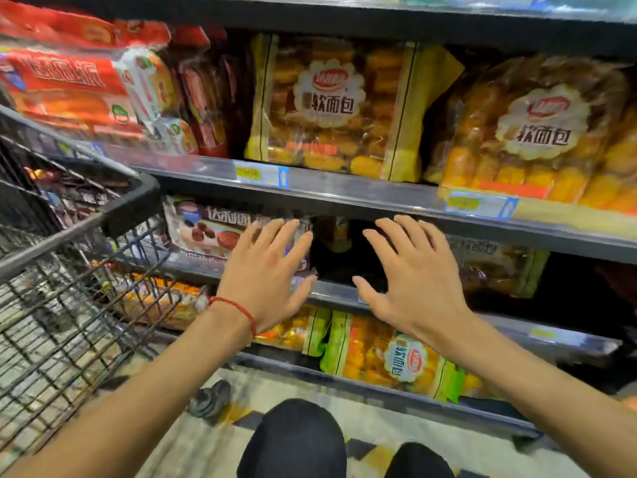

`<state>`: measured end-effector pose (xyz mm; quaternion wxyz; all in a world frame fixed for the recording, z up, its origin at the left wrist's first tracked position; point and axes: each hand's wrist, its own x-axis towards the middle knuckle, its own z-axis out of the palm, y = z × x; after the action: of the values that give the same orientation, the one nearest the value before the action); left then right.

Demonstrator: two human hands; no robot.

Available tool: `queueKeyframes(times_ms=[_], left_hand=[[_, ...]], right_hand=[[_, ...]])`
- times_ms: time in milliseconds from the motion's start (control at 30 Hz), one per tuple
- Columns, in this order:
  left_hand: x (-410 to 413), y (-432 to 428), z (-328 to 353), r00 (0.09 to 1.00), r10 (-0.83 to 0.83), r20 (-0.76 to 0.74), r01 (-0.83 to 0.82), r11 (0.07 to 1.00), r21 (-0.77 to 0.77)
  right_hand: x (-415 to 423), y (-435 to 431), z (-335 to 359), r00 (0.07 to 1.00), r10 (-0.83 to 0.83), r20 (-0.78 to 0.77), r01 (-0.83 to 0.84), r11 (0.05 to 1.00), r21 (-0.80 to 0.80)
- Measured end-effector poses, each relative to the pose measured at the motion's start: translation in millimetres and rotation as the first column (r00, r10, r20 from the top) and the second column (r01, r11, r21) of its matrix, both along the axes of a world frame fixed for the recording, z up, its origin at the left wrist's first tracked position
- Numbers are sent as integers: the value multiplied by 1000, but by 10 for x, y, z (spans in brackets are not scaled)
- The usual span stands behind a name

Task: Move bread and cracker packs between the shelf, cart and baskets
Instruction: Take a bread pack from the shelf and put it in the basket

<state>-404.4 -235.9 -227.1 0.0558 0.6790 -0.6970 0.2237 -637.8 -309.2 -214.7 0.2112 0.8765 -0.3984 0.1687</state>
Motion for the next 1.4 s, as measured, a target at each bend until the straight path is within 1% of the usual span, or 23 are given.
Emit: queueKeyframes(times_ms=[100,200,300,467,533,600,667,733,833,933,1067,1167,1267,1400], left_hand=[[-45,18,-4,993,65,-102,-65,998,3],[-112,91,278,975,104,-195,-97,994,49],[-160,284,840,961,133,-243,-118,990,76],[-190,830,2038,930,223,-291,-176,968,179],[-204,1118,2509,915,264,-306,-211,958,196],[-238,1417,2917,898,314,-308,-244,938,246],[-294,1739,3231,887,364,-285,-273,910,311],[-366,2061,3465,871,410,-269,-311,886,343],[-460,2528,3669,836,488,-251,-379,844,378],[-561,3005,3789,781,582,-229,-479,792,379],[-634,3727,3958,700,688,-191,-586,707,397],[-604,4244,4092,635,753,-170,-646,639,418],[-551,4724,4178,561,809,-174,-708,578,405],[-376,5278,4151,461,873,-157,-764,481,431]], right_hand=[[52,19,-29,1000,8,18,-8,1000,21],[82,94,261,999,9,33,-11,998,56],[85,197,744,998,20,58,-26,995,99],[7,568,1782,984,139,113,-155,976,152],[11,789,2281,980,173,97,-190,960,204],[32,1000,2731,975,210,69,-221,938,269],[48,1219,3100,968,246,44,-246,910,332],[77,1441,3361,960,277,40,-274,899,341],[130,1789,3574,929,364,72,-367,874,319],[215,2086,3685,880,466,94,-470,821,324],[423,2559,3832,830,555,54,-531,758,380],[616,2903,3932,761,646,64,-617,691,377],[863,3227,4001,682,727,84,-701,617,358],[1271,3650,4015,601,795,81,-758,534,376]])
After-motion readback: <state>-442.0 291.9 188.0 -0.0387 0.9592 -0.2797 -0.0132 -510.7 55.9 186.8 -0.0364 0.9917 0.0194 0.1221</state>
